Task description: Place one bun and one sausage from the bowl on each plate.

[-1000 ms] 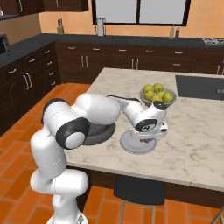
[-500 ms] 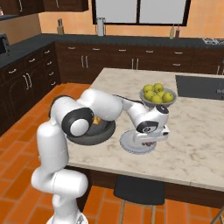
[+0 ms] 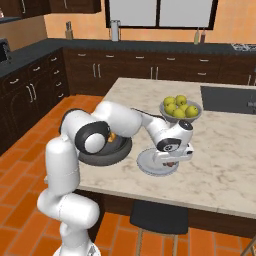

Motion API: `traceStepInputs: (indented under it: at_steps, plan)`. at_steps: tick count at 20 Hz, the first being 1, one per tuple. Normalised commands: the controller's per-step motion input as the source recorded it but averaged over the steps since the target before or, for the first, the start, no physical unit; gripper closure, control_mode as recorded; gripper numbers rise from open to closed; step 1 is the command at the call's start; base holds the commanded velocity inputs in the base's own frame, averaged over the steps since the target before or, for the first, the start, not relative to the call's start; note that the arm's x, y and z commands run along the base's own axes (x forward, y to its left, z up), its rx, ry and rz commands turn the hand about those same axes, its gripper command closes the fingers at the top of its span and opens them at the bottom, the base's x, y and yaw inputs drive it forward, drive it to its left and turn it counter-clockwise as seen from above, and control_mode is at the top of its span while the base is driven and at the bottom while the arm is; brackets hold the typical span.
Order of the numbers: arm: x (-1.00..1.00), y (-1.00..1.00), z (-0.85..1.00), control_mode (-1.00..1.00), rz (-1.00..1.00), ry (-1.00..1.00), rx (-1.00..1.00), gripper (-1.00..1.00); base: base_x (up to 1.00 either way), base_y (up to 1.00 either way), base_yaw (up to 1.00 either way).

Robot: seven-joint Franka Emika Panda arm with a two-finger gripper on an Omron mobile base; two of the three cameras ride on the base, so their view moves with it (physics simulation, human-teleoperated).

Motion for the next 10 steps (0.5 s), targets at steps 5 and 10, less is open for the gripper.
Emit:
traceStepInputs:
  at_steps: [5, 10]
  plan:
    - [0.0, 0.01, 0.0, -1.0, 0.0, 0.0, 0.0, -1.0, 0.0, 0.0, 0.0]
    - [0.0, 0.01, 0.0, -1.0, 0.0, 0.0, 0.0, -1.0, 0.0, 0.0, 0.0]
